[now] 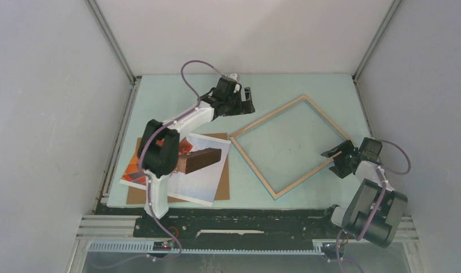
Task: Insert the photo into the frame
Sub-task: Adjust the photo frame at the center of the board.
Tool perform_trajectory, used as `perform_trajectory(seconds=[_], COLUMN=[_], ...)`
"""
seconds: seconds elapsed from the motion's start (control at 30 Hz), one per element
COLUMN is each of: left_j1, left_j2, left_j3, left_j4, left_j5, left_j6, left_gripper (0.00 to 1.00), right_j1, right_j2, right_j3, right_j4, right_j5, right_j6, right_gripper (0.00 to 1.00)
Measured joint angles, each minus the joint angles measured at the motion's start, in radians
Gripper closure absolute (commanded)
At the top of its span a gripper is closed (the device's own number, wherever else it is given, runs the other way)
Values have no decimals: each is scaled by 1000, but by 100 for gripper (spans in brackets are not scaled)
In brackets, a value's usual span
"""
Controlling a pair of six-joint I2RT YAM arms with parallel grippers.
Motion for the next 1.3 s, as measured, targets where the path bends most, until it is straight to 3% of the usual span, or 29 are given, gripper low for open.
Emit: perform_trajectory(seconds=[0.17, 0.4, 0.6, 0.83, 1.03, 1.3], left_j1=[13, -18, -32, -40, -67, -107], left_j2=[171, 248, 244, 159, 64, 50], left_j3=[133, 146, 132, -11, -150, -172], left_j4=[-23, -54, -17, 55, 71, 63], left_j5=[82, 192, 193, 184, 192, 266], left_j6=[-4, -42, -63, -85, -103, -156], left_gripper=[7, 10, 12, 12, 13, 13], right_j1=[8, 32, 57, 119, 150, 150], right_j2=[38, 74, 146, 240, 414, 594], right_j3=[0, 3, 69, 172, 364, 601], right_j4=[35, 71, 64, 55, 26, 5], right_j5=[-24, -36, -11, 64, 98, 91], right_j6=[1, 6, 5, -5, -40, -84], right_gripper=[25, 27, 27, 29, 32, 33])
